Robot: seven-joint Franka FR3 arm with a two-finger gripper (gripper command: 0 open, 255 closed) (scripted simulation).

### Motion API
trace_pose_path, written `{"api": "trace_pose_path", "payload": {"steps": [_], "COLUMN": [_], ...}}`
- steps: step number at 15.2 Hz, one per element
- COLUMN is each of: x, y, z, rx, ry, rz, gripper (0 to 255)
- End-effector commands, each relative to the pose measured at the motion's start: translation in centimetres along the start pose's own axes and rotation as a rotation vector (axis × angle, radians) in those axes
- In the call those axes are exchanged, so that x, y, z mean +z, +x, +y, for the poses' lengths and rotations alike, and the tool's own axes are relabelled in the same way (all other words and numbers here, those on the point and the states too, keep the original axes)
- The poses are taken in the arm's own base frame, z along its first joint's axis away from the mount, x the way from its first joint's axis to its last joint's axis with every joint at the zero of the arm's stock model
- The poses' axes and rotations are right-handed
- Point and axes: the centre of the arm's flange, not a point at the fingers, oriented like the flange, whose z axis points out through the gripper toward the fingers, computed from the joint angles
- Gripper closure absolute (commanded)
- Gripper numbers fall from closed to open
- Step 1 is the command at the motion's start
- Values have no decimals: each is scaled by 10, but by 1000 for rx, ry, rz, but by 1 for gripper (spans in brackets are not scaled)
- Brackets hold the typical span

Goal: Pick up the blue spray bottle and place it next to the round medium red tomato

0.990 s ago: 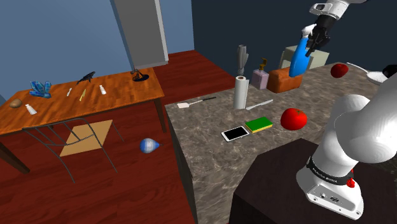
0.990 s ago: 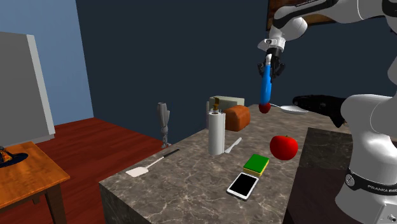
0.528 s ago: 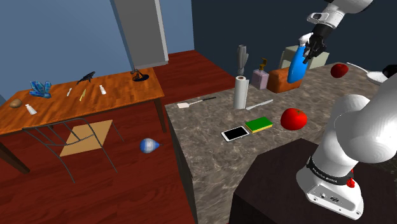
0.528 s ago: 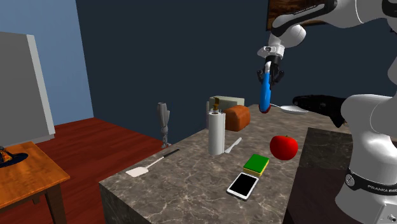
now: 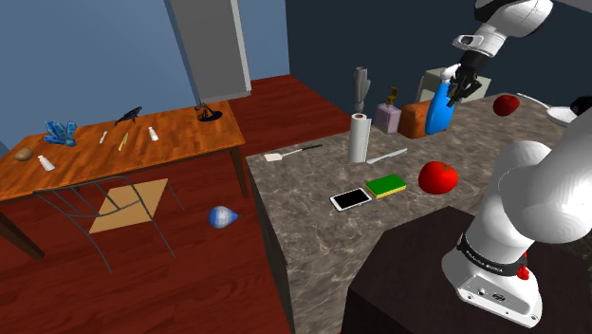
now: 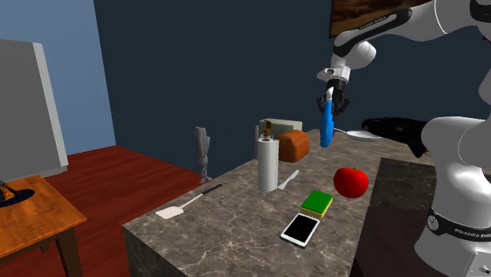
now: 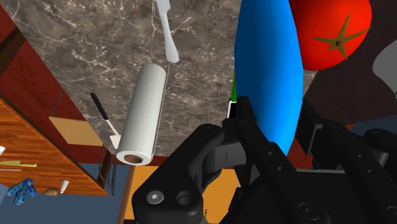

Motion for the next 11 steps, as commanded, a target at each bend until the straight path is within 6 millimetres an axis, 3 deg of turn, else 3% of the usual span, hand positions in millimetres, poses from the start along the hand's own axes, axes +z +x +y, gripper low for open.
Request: {"api": "trace_pose_path", "payload": {"steps": [1, 11], "x": [9, 56], "y": [-6, -29], "z": [0, 0], "rx": [0, 0], "ry": [0, 0], "rz": [0, 0], "gripper": [255, 255]}}
